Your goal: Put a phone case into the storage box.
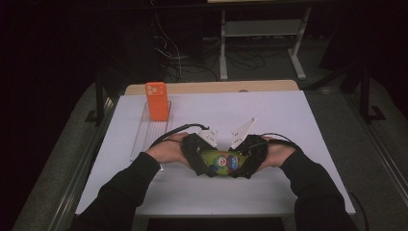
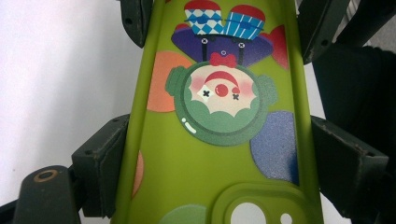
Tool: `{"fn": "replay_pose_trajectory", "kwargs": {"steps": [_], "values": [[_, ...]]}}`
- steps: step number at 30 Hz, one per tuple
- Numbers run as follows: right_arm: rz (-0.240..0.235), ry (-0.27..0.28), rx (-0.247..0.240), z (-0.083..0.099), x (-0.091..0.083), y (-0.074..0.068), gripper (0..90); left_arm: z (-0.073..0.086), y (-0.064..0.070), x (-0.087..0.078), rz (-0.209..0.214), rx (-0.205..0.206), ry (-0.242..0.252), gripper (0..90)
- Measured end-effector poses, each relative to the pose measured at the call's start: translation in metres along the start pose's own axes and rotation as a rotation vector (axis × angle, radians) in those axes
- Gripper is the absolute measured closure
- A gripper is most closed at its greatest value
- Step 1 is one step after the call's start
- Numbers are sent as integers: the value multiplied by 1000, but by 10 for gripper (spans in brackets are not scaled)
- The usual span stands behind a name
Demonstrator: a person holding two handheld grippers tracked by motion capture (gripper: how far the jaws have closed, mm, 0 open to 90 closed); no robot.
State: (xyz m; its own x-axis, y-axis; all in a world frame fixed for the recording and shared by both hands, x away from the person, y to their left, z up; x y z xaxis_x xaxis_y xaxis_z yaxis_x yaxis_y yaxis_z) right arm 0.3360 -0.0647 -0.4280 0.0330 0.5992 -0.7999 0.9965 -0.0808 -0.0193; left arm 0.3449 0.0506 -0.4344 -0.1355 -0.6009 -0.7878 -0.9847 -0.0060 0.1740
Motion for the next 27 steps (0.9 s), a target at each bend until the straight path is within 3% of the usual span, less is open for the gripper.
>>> {"fn": "replay_pose_trajectory", "kwargs": {"steps": [1,4,8,9,17,19,22,27], "values": [[1,9,-1,0,0,0,117,1,-1,-2,-3,8,-7,146],[-5,38,25,0,-5,3,38,0,0,-2,-15,-20,22,146],[52,73,84,4,-15,11,6,4,0,-1,-50,-66,29,146],[68,97,70,4,-17,15,4,5,-1,-1,-62,-85,31,146],[179,159,219,19,-28,27,4,16,-8,-1,-188,-204,38,146],[197,176,304,21,-29,25,4,18,-9,-3,-218,-227,36,146],[230,196,339,26,-29,27,4,21,-12,-4,-258,-267,33,146],[268,200,439,38,-26,25,3,26,-16,-10,-293,-332,58,146]]}}
Point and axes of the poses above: each handheld gripper's, and its own axes: x roughly forward along the jaws, z roughly out of its underside, y roughly to its right, the point moved 7 cm from there along x, roughly forward along the jaws, and after that the axes turned 3 degrees about -x, right-handed, at the moved point
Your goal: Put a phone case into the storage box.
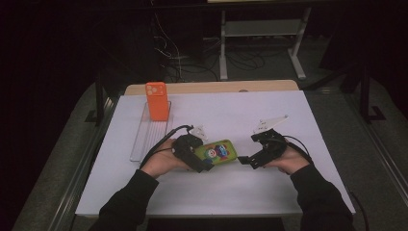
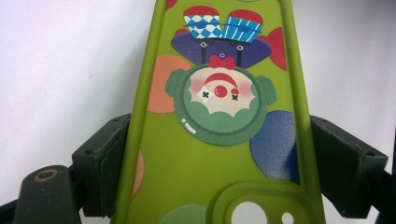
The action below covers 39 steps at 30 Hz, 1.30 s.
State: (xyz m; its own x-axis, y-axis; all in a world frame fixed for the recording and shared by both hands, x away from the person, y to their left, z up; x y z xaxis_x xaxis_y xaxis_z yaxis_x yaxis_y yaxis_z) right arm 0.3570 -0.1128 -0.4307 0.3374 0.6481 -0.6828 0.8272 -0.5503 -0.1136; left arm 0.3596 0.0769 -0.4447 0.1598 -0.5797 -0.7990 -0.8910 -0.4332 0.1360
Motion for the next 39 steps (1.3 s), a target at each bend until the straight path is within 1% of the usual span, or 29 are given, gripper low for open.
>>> {"fn": "replay_pose_trajectory", "kwargs": {"steps": [1,4,6,7,8,9,10,11,12,13,14,15,17,18,19,21,22,24,26,28,30,32,33,34,35,36,37,38,39], "values": [[12,8,9,2,0,1,3,0,-1,0,-6,-22,12,146],[27,13,47,7,1,0,4,2,-5,-3,-26,-44,4,146],[44,19,81,10,2,-1,4,3,-7,-5,-29,-60,2,146],[57,26,97,13,3,-2,4,2,-5,-4,-28,-81,18,146],[63,33,94,14,4,-2,4,4,-5,-4,-26,-75,1,146],[67,40,119,16,5,-4,4,4,-4,-3,-29,-80,0,146],[76,54,112,18,6,-4,4,5,-3,-2,-29,-84,-5,146],[79,61,134,19,7,-7,4,6,-3,-2,-35,-70,-16,145],[81,68,138,21,9,-7,3,6,-1,0,-33,-93,-5,146],[91,72,164,23,11,-10,4,7,-3,0,-34,-73,-25,146],[97,81,168,24,12,-10,3,7,-1,2,-35,-85,-13,145],[107,76,174,27,14,-12,3,9,-3,1,-39,-60,-38,146],[125,73,164,30,18,-13,3,10,-3,2,-42,-55,-46,146],[129,67,172,32,20,-15,4,10,-3,2,-41,-65,-39,146],[137,64,161,34,22,-15,4,11,-4,1,-44,-64,-46,146],[158,57,156,35,25,-17,3,11,-4,1,-47,-82,-38,146],[162,59,154,35,26,-18,3,12,-5,0,-50,-67,-53,146],[171,61,142,33,26,-19,4,13,-4,0,-53,-73,-55,146],[172,72,123,32,27,-20,3,12,-5,-1,-57,-83,-47,146],[198,74,92,32,28,-18,3,12,-7,-3,-55,-81,-51,146],[205,82,90,31,28,-19,4,12,-10,-5,-60,-96,-48,146],[214,77,66,31,29,-19,3,12,-11,-6,-57,-101,-51,146],[232,72,39,31,29,-18,4,12,-12,-6,-60,-100,-51,146],[237,75,28,30,29,-17,3,12,-12,-6,-58,-109,-46,146],[239,79,33,29,29,-18,4,13,-14,-7,-60,-100,-57,146],[248,77,16,29,29,-17,4,13,-15,-8,-63,-107,-52,146],[261,70,-13,29,29,-16,4,13,-16,-9,-59,-118,-49,146],[273,64,-46,30,29,-14,4,13,-17,-9,-57,-115,-45,146],[275,66,-59,29,30,-14,3,12,-17,-10,-56,-128,-40,147]]}}
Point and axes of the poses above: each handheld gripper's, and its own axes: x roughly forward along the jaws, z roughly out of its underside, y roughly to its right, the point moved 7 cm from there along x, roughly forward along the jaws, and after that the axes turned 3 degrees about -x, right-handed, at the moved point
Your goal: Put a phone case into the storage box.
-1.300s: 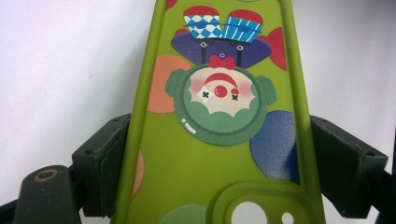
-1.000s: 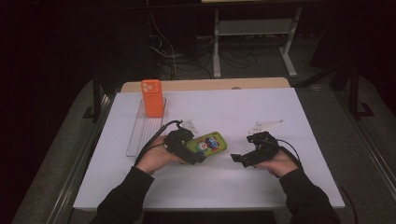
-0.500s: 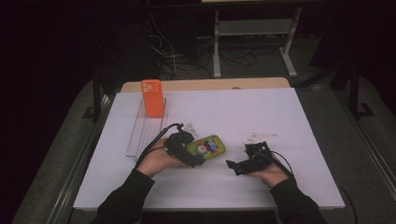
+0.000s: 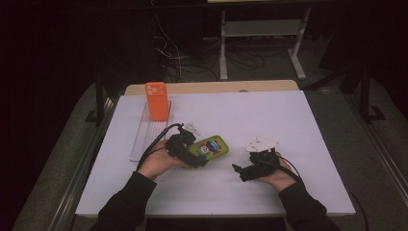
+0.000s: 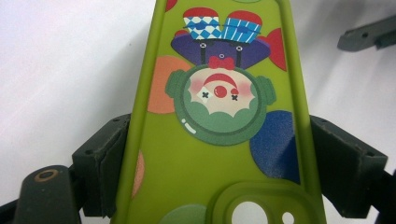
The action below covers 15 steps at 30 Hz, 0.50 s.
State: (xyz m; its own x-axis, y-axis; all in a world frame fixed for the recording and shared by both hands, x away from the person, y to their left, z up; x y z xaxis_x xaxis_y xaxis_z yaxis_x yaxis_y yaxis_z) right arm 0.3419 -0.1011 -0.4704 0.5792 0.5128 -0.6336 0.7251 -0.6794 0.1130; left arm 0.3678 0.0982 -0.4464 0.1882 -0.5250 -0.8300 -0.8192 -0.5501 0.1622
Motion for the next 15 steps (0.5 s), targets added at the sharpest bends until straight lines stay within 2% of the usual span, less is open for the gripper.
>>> {"fn": "replay_pose_trajectory", "kwargs": {"steps": [3,10,15], "values": [[30,15,-53,-3,1,-3,3,0,-1,-1,-4,6,-6,147],[83,65,-135,-13,-3,-6,4,0,-3,1,8,10,-13,147],[119,52,-219,-13,0,-6,4,-1,-2,2,10,10,-12,147]]}}
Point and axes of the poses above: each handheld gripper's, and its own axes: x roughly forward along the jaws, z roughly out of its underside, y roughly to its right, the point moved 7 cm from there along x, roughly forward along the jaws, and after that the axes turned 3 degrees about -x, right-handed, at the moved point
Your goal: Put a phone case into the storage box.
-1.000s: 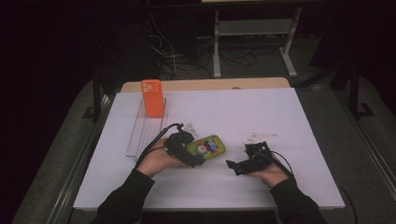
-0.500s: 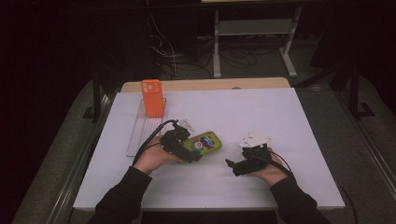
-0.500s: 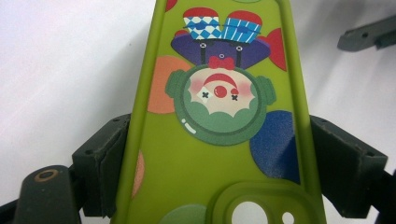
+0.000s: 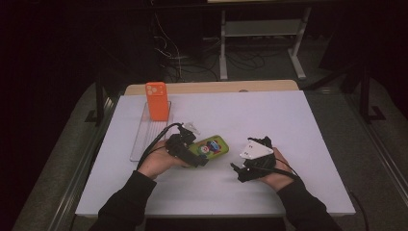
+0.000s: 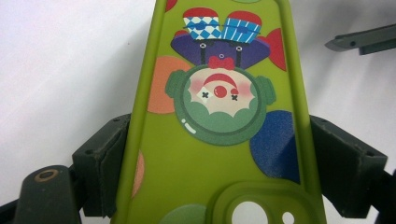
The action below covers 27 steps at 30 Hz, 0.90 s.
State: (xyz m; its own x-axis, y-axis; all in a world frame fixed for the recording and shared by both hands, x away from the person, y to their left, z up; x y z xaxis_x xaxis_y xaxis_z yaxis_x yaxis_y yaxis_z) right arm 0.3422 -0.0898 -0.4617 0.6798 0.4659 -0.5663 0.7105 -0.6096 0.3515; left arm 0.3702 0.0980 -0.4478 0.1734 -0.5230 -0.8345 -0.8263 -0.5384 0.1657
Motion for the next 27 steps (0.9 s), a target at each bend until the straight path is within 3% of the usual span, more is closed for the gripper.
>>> {"fn": "replay_pose_trajectory", "kwargs": {"steps": [3,4,5,6,12,16,21,24,27], "values": [[29,-5,-58,-1,1,-1,4,0,1,0,3,-1,-4,147],[34,-5,-70,-2,1,-1,4,-2,4,2,8,-33,26,148],[38,-4,-91,-2,1,-1,4,-1,3,1,7,-17,19,148],[49,-5,-108,-3,1,-2,4,-2,4,1,9,-35,34,148],[108,-13,-246,-6,3,-7,4,-3,5,0,11,-41,39,148],[112,-13,-298,-7,4,-10,4,-3,6,-1,17,-31,36,148],[166,-5,-377,-9,4,-13,5,-3,7,0,16,-50,38,148],[217,-3,-496,-11,5,-12,5,-3,6,-1,15,-41,33,148],[234,0,-565,-12,6,-13,5,-3,5,-1,20,-47,40,148]]}}
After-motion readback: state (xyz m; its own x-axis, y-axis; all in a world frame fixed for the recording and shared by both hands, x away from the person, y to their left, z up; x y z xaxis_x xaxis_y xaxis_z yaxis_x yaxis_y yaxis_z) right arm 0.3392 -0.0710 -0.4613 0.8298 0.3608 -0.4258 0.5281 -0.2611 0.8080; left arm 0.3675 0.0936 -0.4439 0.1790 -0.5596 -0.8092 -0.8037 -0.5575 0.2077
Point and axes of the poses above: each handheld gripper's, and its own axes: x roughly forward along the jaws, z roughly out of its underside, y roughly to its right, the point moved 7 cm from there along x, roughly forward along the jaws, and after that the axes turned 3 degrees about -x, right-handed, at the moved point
